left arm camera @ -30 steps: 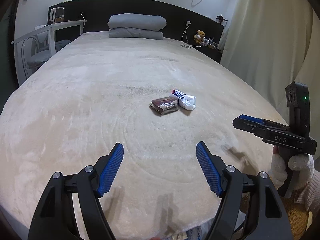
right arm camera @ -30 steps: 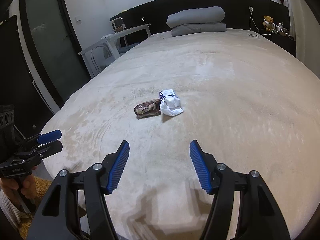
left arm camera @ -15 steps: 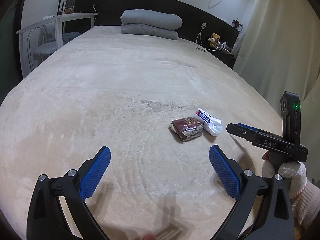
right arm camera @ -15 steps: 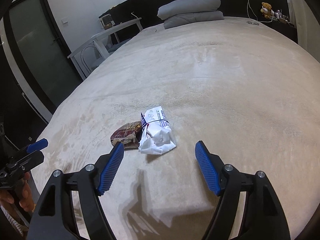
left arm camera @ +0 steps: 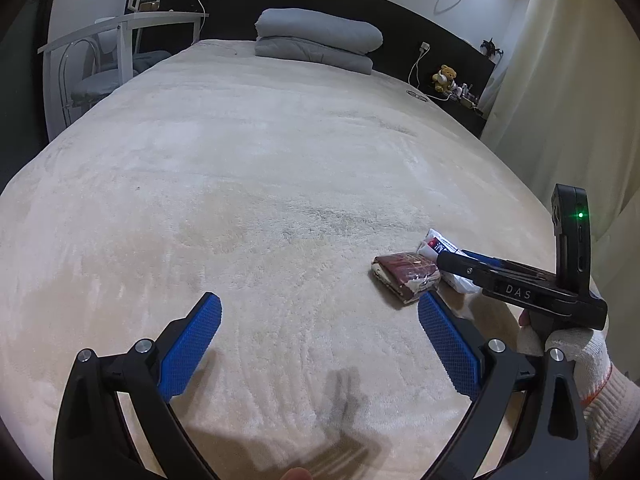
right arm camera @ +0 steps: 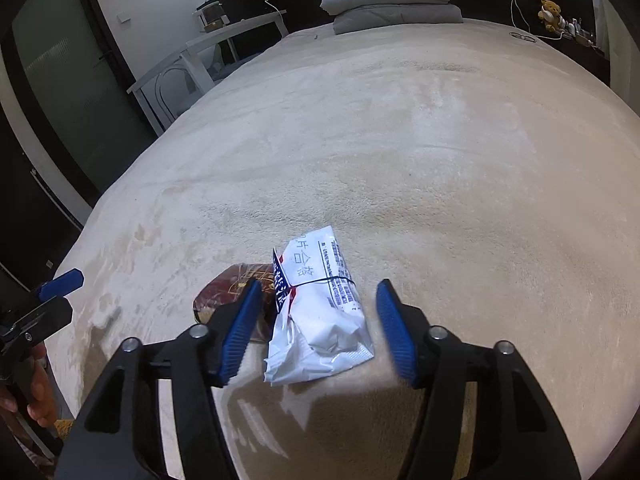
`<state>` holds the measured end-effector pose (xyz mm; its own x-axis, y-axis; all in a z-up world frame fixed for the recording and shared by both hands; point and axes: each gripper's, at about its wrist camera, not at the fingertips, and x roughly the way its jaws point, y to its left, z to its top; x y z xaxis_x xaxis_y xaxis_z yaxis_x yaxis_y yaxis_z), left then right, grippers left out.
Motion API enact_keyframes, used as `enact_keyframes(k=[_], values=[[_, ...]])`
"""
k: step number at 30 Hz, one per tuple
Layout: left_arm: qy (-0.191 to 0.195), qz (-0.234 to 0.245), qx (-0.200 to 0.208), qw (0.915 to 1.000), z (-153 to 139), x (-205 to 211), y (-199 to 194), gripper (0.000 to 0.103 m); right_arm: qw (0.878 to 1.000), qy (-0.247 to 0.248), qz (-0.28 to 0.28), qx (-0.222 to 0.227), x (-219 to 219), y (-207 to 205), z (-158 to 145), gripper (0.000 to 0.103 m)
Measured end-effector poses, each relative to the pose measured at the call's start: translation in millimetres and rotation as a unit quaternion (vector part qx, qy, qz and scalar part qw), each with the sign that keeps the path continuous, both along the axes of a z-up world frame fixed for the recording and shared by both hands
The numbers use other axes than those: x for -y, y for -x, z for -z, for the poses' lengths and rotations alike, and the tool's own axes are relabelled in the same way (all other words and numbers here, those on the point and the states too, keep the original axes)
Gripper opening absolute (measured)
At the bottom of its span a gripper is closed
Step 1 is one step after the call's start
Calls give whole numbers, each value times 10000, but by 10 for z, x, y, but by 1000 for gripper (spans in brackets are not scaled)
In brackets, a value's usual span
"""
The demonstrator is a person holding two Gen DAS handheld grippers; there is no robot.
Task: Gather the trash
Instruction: 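Close the right tool on the white printed packet on the bed, then grasp the brown wrapped bar with the left tool while the right tool holds the packet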
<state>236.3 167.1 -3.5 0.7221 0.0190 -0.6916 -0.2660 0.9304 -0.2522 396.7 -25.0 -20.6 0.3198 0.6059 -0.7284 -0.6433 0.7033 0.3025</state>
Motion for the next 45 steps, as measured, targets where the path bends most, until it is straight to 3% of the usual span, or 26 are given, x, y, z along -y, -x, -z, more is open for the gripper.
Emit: enact_keyframes(k=[1,8,23,35,41,45], values=[[36,-11,-14,10000,5,-4,-6,96,10000,-17,-2,2,-2,2,-6,45],[118,31,50,9999,-9,81,-75,96,10000,-23,-14,-12,46,38,-31,42],[154,571,3,9982,149,535,-499,96,9980,-569,287,44,668,163,-396,41],[4,420,-416,9983,454,804,-1012,95,9958,-780,478,53,1031,190,-533,41],[-157,291,-578,9978,542,775,-1199,66,9957,-781,503,68,1083,200,-532,41],[-293,385,-630,9968,539,779,-1205,65,9959,-758,477,78,1075,202,-529,41]])
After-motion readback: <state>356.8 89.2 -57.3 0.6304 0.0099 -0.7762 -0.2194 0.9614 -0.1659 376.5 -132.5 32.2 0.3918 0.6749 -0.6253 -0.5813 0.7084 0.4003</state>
